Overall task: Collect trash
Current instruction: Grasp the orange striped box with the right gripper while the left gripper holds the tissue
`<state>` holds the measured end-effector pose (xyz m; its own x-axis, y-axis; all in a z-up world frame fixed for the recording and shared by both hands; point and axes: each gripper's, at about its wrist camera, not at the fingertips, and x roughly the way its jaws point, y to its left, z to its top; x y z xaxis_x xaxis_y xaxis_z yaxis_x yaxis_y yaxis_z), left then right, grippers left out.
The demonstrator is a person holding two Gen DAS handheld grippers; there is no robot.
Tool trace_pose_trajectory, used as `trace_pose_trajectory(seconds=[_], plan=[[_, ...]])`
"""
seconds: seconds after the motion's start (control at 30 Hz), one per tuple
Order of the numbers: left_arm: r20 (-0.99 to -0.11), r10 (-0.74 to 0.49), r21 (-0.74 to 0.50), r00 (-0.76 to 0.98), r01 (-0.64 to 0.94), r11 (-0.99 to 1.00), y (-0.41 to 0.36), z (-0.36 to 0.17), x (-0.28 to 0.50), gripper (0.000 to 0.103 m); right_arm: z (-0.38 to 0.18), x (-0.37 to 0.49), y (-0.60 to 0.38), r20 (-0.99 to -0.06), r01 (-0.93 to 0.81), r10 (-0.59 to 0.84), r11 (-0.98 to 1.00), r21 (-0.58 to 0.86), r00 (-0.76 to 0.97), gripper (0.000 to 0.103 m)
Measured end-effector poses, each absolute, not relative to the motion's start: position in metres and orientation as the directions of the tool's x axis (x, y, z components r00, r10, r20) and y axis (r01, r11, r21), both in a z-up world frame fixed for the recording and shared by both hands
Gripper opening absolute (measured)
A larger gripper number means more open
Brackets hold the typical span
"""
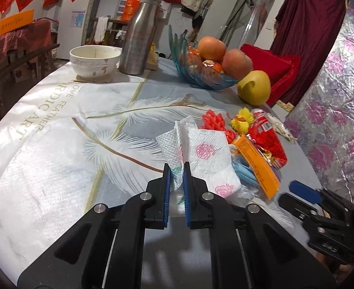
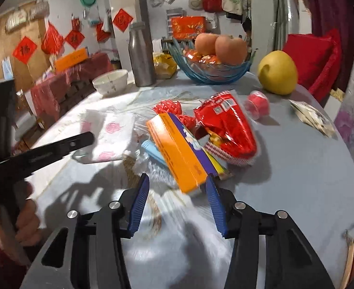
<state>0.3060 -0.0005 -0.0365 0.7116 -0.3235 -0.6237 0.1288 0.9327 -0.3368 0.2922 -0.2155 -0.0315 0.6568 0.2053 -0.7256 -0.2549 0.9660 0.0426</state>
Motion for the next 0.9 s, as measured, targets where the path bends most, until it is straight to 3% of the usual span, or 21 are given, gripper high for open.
trace_pose_trajectory(seconds=[0.1, 0.17, 0.3, 0.33, 0.37, 0.4, 0.43, 0.47, 0.57, 0.63, 0.67, 0.73, 0.9], plan=[[-0.631, -0.332, -0.349, 0.702, 0.126, 0.929, 0.001, -0.039, 0.308, 0.011, -0.042, 0.316, -0.204, -0.747, -0.246, 0.143, 0.969, -0.028, 0.649, 0.048], [-0.635, -0.329, -0.34, 0.699, 0.13, 0.931, -0.001, -0.039, 0.309, 0.011, -0.046, 0.326, -0.203, -0.74, -0.223, 0.092, 0.972, -0.08, 0.667, 0.06], [-0.635, -0.323, -0.319, 0.702, 0.142, 0.937, -0.006, -0.038, 0.307, 0.011, -0.057, 0.337, -0.211, -0.769, -0.225, 0.126, 0.974, -0.024, 0.627, 0.065], [-0.635, -0.323, -0.317, 0.701, 0.145, 0.937, -0.006, -0.038, 0.307, 0.011, -0.056, 0.334, -0.211, -0.762, -0.226, 0.125, 0.974, -0.028, 0.636, 0.056], [-0.635, -0.322, -0.314, 0.702, 0.147, 0.938, -0.006, -0.038, 0.307, 0.011, -0.053, 0.328, -0.211, -0.75, -0.226, 0.12, 0.973, -0.041, 0.65, 0.038], [-0.635, -0.321, -0.312, 0.702, 0.148, 0.939, -0.006, -0.038, 0.306, 0.011, -0.049, 0.322, -0.21, -0.743, -0.238, 0.13, 0.97, -0.041, 0.657, 0.032], [-0.634, -0.321, -0.312, 0.703, 0.147, 0.939, -0.006, -0.038, 0.306, 0.011, -0.045, 0.317, -0.211, -0.74, -0.247, 0.147, 0.969, -0.026, 0.656, 0.007], [-0.633, -0.32, -0.314, 0.704, 0.145, 0.938, -0.006, -0.038, 0.306, 0.011, -0.041, 0.311, -0.213, -0.739, -0.251, 0.165, 0.968, -0.006, 0.653, 0.0], [-0.631, -0.323, -0.326, 0.705, 0.136, 0.935, -0.003, -0.038, 0.307, 0.011, -0.034, 0.296, -0.22, -0.731, -0.249, 0.197, 0.968, 0.039, 0.654, 0.0], [-0.635, -0.32, -0.326, 0.703, 0.132, 0.936, -0.003, -0.039, 0.307, 0.011, -0.031, 0.291, -0.222, -0.721, -0.244, 0.182, 0.97, 0.018, 0.669, 0.007], [-0.638, -0.317, -0.324, 0.702, 0.129, 0.937, -0.003, -0.039, 0.308, 0.011, -0.031, 0.293, -0.224, -0.725, -0.249, 0.191, 0.968, 0.027, 0.662, 0.032], [-0.639, -0.313, -0.321, 0.703, 0.126, 0.939, -0.003, -0.039, 0.308, 0.011, -0.032, 0.299, -0.224, -0.727, -0.261, 0.206, 0.965, 0.039, 0.655, 0.061], [-0.644, -0.317, -0.323, 0.697, 0.128, 0.938, -0.004, -0.04, 0.31, 0.011, -0.047, 0.324, -0.201, -0.758, -0.285, 0.137, 0.956, -0.067, 0.637, 0.06]])
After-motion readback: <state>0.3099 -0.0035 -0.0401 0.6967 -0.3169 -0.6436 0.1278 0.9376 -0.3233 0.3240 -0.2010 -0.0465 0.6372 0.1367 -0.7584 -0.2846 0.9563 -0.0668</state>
